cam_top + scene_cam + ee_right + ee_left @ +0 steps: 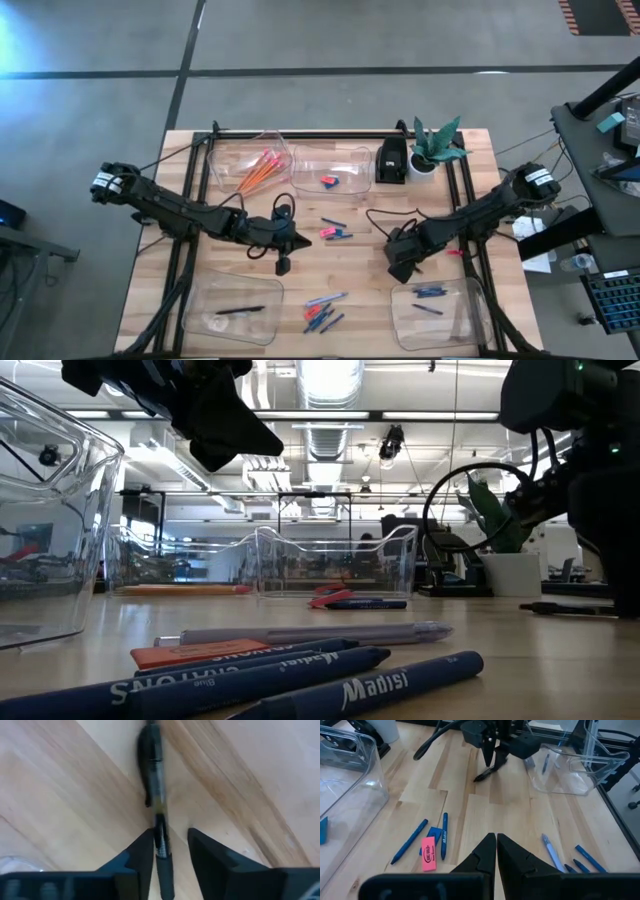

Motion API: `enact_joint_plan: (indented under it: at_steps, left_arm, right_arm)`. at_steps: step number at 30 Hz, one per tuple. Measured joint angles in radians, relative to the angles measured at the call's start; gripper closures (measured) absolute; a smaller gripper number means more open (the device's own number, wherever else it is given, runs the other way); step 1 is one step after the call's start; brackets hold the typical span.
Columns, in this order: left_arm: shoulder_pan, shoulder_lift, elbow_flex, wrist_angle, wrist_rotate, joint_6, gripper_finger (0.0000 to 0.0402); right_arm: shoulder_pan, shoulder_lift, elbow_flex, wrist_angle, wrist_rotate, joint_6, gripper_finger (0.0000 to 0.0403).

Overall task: Sort crayons/erasers/pens/pencils in bins
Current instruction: Put the black pen into the bottom left transparent bin

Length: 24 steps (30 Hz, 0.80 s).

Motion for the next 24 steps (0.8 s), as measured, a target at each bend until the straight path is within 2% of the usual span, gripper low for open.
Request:
enact_joint_plan:
  at_steps: [6, 9, 14, 19, 24]
  left_arm:
    - [0.000, 0.000, -0.001, 0.001, 0.000, 0.000, 0.0400]
    - [0.000, 0.000, -0.002, 0.005, 0.000, -0.001, 0.0400]
    - [0.000, 0.000, -0.002, 0.007, 0.000, -0.001, 0.0400]
    - [0.000, 0.001, -0.003, 0.069, -0.001, 0.011, 0.0400]
    - [0.000, 0.001, -0.004, 0.132, -0.001, 0.106, 0.0400]
  right_arm:
    - [0.000, 0.002, -0.001, -0.017, 0.023, -0.025, 0.0360]
    - [0.000, -0.003, -0.001, -0.017, 0.026, -0.027, 0.0378]
    - [0.000, -0.044, -0.004, -0.011, 0.043, -0.041, 0.0379]
    - [-0.002, -0.120, 0.022, -0.002, 0.164, -0.071, 0.0379]
    - [-0.003, -0.168, 0.075, 0.002, 0.262, -0.143, 0.0379]
